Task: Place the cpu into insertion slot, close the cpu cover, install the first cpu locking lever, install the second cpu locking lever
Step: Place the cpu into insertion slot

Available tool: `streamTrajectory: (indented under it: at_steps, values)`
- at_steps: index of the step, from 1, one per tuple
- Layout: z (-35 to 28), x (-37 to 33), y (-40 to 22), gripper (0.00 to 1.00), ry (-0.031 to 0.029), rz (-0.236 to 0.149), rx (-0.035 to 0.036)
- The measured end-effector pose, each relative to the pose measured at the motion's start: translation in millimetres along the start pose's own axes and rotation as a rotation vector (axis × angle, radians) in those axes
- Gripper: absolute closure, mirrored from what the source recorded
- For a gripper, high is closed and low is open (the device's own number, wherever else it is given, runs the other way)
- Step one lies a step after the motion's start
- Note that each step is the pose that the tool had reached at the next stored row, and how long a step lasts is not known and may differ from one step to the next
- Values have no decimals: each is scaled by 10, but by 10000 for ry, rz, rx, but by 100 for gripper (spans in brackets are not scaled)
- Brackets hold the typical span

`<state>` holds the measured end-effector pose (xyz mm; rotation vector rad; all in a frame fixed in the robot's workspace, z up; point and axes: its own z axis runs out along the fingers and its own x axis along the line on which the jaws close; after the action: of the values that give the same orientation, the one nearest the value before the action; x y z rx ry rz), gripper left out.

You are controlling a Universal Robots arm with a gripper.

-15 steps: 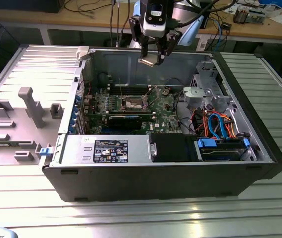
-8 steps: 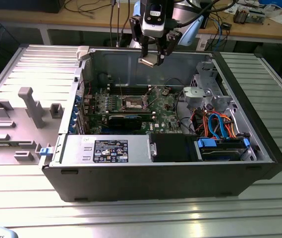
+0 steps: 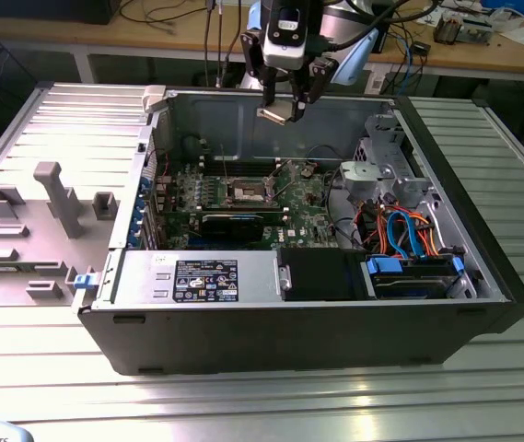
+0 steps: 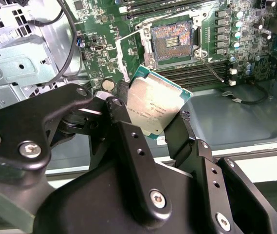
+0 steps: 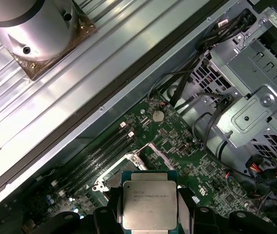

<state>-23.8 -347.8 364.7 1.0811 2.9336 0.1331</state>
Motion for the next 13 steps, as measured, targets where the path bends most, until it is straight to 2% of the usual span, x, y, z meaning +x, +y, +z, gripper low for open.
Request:
streamTrajectory:
  at_steps: [13]
  values:
    - [8, 0, -1, 46, -12, 140, -2]
